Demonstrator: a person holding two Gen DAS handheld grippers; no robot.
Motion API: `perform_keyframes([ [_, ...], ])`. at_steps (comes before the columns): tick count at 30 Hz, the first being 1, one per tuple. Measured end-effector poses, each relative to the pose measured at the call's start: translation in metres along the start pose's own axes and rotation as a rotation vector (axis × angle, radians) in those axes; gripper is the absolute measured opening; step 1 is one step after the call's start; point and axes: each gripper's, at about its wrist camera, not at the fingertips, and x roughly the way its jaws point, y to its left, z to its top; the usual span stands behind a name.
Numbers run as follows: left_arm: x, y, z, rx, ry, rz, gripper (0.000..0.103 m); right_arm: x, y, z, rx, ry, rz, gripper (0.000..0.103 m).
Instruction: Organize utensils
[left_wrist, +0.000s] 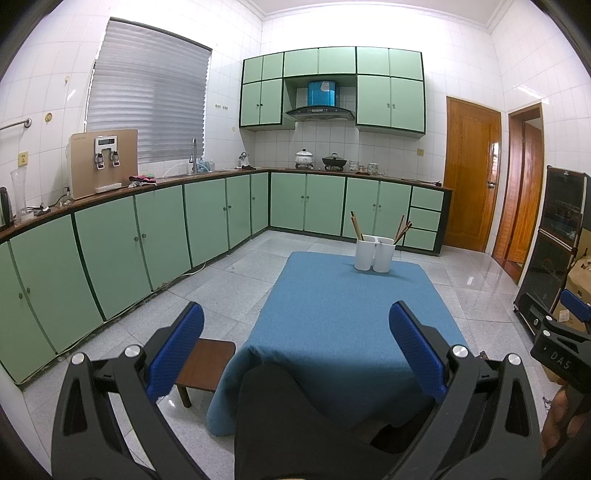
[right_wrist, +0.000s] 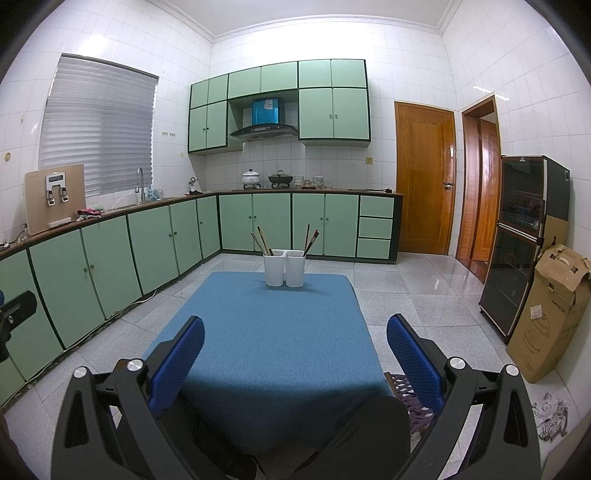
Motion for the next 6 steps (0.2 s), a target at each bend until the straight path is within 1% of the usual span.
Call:
perform_keyframes([
  [6,-0.0006,-0.0023,-0.0013,-0.001,0.001,0.001,0.097,-0.0001,-0.0003,0.0000,0.000,0.001,0.000,0.097],
])
